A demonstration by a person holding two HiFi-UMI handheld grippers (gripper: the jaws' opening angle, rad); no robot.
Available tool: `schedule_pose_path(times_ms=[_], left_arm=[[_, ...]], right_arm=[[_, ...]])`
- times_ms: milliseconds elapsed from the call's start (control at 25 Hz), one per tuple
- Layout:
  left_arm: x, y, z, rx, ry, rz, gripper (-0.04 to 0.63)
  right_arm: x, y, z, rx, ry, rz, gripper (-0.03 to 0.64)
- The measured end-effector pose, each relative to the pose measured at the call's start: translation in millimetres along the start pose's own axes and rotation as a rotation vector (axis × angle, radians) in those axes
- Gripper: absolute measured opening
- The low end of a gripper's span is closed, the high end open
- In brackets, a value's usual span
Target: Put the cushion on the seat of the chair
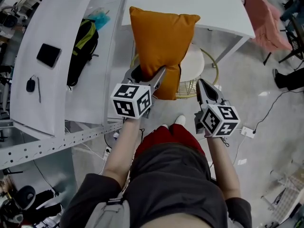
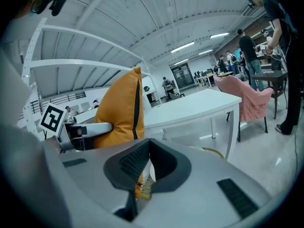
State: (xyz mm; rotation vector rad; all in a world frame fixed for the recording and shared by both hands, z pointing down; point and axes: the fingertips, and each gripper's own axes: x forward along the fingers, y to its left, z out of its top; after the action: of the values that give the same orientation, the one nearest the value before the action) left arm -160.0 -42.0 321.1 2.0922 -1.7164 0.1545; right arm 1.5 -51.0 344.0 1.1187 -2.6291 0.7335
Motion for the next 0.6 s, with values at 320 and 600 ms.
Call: schedule_pose_path(times_ms=[320,600], left_arm=[[46.9,-19.3,8.6,0.04,0.032,-0.011,0.298],[76.3,-23.7,11.6,0.08,0.06,-0.027,0.298]], right_arm=[[9.1,-45.2,17.2,0.024,0.008,-0.003,0.017],[21.2,-66.4,24.1,0.041,0.011,-0.005,0.017]])
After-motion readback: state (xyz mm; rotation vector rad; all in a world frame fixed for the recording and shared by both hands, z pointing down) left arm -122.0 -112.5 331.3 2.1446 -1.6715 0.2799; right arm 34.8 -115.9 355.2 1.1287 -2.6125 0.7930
